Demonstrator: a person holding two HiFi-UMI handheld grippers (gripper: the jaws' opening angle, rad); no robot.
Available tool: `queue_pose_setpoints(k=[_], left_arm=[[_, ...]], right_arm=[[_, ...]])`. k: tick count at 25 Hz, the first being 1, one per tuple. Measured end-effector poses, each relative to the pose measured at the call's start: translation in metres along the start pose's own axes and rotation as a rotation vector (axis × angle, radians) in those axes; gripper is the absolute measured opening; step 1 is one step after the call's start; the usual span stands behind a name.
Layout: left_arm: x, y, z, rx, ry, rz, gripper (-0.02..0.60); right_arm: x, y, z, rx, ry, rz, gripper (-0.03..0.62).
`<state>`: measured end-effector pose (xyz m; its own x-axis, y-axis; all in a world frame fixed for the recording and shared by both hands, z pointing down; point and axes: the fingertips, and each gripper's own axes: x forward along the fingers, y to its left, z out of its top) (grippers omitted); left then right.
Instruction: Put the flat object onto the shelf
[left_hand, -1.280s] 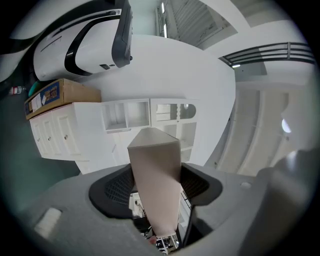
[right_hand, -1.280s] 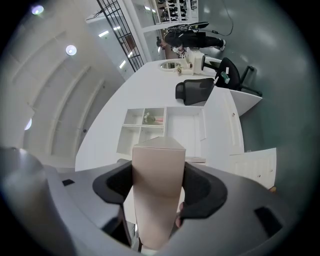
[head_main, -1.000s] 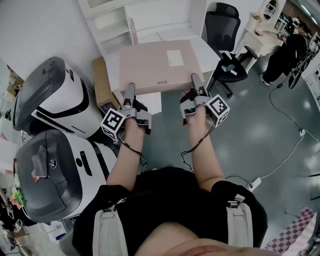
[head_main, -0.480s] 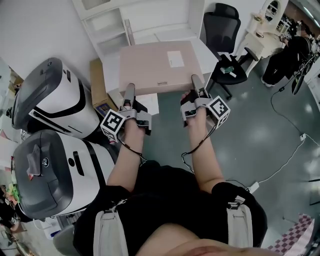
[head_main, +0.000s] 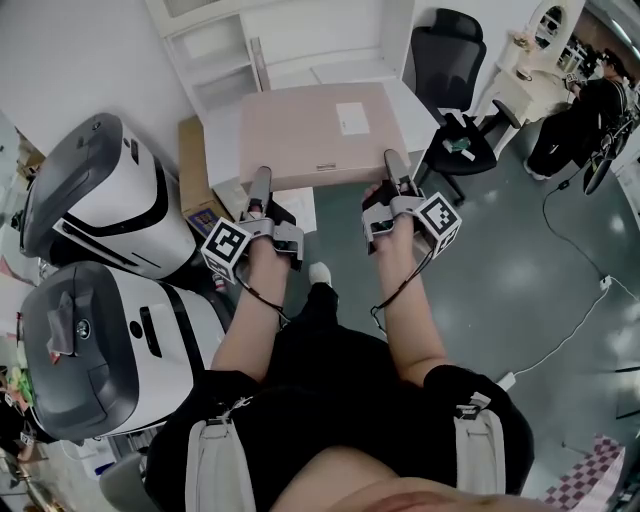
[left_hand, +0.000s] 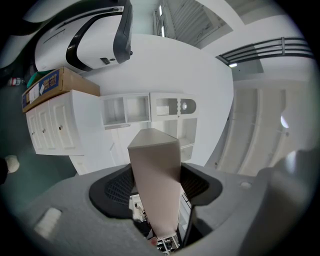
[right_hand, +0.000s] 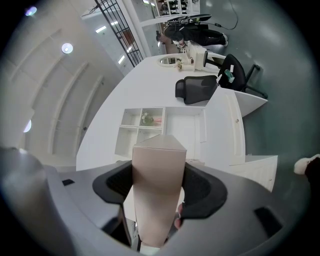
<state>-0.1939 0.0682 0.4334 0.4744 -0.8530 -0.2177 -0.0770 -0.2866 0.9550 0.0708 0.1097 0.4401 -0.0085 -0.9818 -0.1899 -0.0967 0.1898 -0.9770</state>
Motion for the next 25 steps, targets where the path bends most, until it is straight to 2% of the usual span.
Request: queue_pose_setpoints(k=[8,15,25], left_arm=[[0.052,0.012,0.005,-0.014,0.013,-0.039,0.295],[0.122,0.024,0.011,-0.024,0.027,-0.052,0.295],[0.220,0.045,0.041,-0.032,0.027,-0.035,0.295]], right_arm=[[0.048,-0.004,0.019,-0.032,-0.008,0.030,0.285],[0.110,-0.010,0.045,-0.058,-0.019,0.027,0.285],[0.214,-0.023,0.064,-0.058,-0.009,0.010,0.285]])
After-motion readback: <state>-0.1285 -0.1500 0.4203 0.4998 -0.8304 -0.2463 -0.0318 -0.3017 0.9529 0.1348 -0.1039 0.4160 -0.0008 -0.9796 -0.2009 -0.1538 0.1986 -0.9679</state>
